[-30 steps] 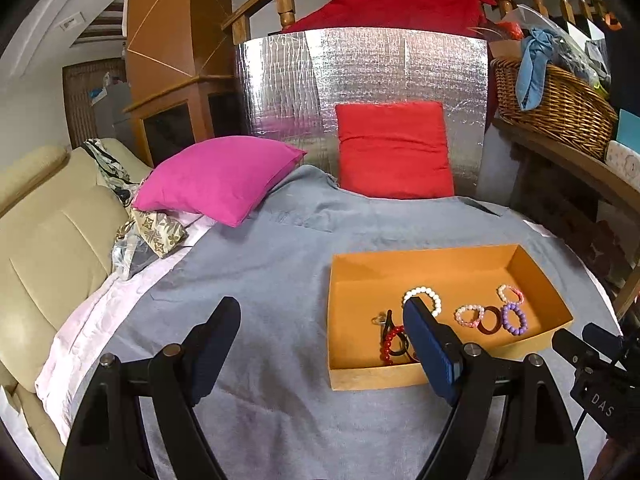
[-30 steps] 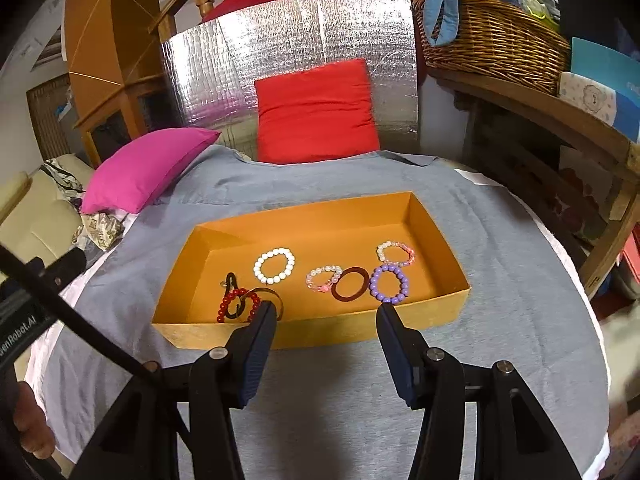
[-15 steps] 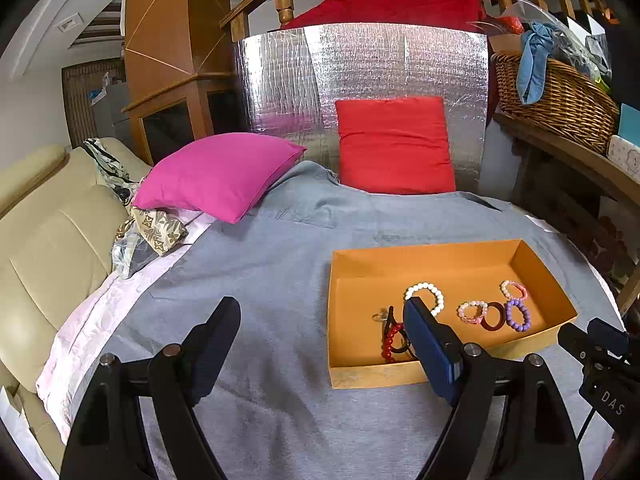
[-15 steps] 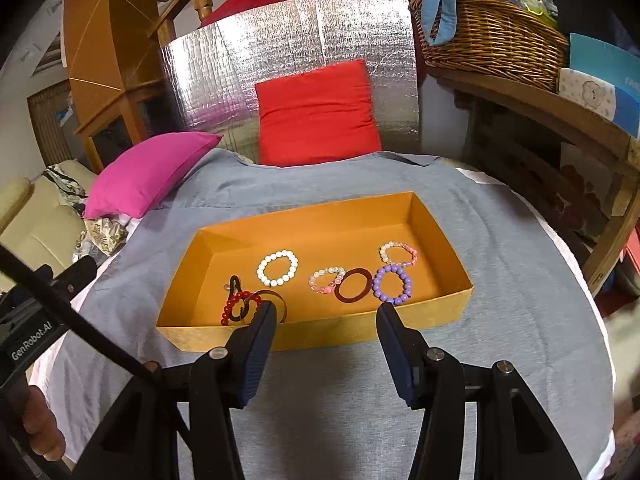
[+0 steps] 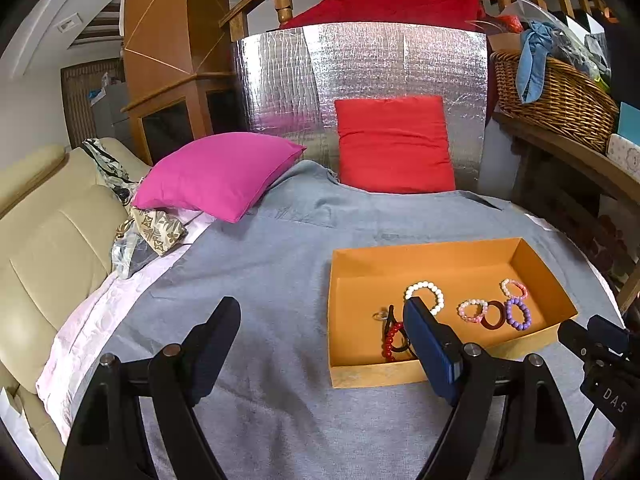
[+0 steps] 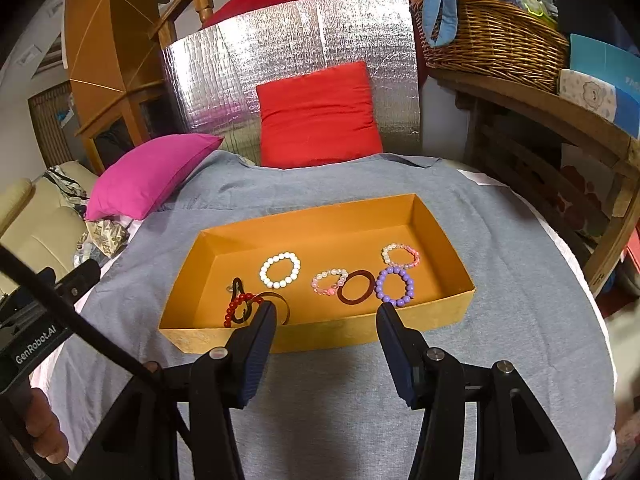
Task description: Organize jewelry
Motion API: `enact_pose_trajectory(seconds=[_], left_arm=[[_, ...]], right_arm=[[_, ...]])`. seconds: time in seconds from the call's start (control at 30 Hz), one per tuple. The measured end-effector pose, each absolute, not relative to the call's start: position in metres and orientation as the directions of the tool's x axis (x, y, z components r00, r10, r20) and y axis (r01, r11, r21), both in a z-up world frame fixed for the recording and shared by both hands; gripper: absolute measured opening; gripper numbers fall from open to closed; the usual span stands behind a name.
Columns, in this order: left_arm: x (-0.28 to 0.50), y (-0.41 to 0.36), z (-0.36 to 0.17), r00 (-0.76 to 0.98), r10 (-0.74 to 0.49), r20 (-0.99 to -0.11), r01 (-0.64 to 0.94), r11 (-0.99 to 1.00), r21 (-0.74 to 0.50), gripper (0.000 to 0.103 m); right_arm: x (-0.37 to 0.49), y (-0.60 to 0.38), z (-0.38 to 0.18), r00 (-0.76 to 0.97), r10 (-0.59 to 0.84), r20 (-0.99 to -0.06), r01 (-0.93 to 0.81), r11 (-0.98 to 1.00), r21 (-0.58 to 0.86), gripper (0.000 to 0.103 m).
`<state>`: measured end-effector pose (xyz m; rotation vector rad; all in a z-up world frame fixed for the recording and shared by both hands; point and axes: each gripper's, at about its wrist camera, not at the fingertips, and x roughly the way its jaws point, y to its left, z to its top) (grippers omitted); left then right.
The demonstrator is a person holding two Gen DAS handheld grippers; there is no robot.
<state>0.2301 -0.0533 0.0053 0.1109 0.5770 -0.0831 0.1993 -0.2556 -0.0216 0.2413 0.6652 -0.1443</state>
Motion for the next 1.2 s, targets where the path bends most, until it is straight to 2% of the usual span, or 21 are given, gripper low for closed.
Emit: enact_pose_trajectory(seconds=[1.2], left_arm=[[0.2314,-0.0538,0.0028,0.83,-0.05,-0.555,0.118,0.989,0.087,0.084]], right_arm=[[0.2027,-0.2563,-0.0191,0.784,-0.052,-0.618,0.212,0.959,0.188,0.056]])
